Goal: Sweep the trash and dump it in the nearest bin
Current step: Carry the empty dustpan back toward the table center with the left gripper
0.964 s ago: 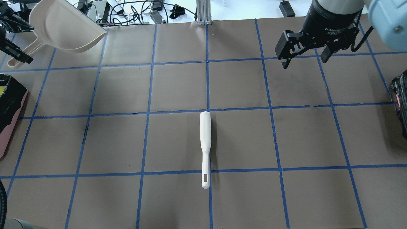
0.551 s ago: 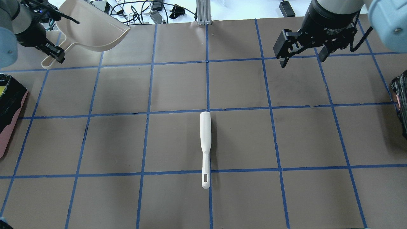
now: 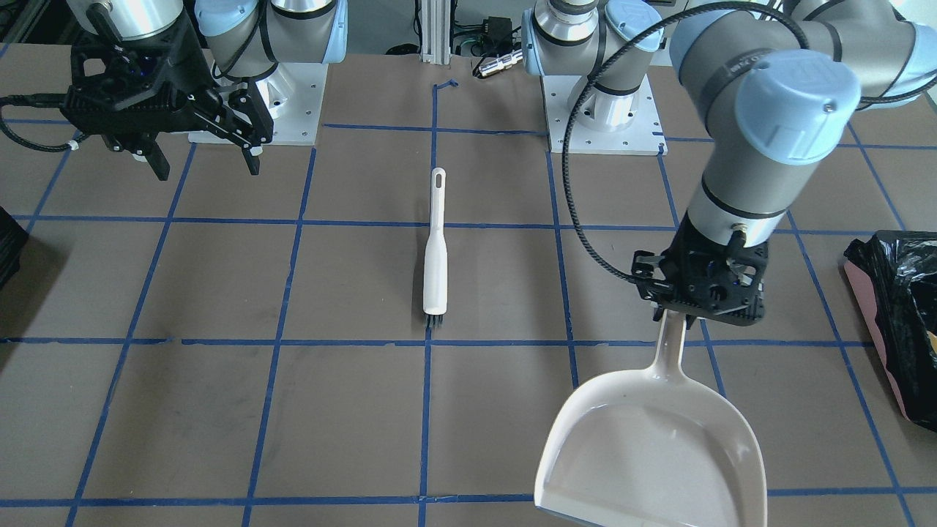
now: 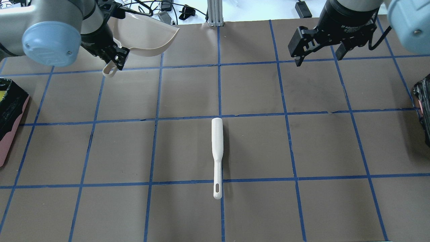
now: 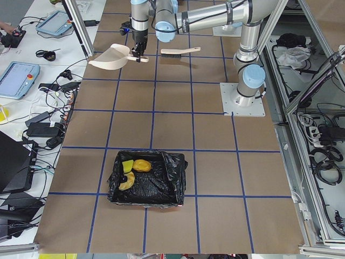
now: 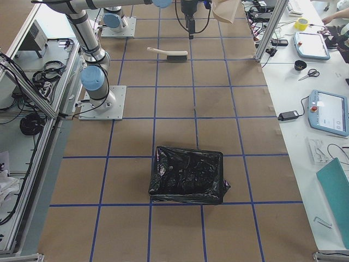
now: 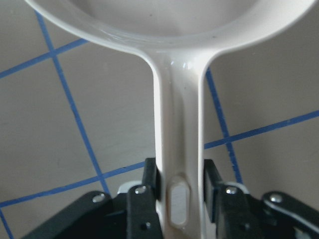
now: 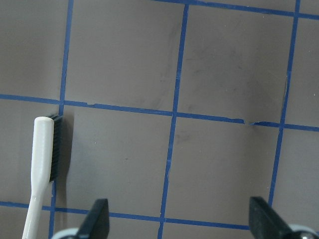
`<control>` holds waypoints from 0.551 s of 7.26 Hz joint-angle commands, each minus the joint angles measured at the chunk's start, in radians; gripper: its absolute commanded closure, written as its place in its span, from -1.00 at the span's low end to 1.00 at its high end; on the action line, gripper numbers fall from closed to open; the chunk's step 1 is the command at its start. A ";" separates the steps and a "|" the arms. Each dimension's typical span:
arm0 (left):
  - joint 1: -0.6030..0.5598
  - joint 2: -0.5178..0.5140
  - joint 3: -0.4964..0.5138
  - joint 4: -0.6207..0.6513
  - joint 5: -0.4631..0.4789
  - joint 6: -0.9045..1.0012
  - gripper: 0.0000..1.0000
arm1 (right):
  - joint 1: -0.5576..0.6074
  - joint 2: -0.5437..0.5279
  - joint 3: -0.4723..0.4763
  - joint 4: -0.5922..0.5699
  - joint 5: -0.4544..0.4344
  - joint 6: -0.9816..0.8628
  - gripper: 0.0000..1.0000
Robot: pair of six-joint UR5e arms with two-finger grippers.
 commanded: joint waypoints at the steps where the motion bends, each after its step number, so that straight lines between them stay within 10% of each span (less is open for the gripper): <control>1: -0.051 -0.035 0.016 -0.055 -0.168 -0.121 1.00 | 0.000 0.002 -0.008 0.001 -0.008 -0.001 -1.00; 4: -0.146 -0.143 0.103 -0.121 -0.184 -0.294 1.00 | 0.000 0.002 -0.003 0.004 -0.002 0.002 -1.00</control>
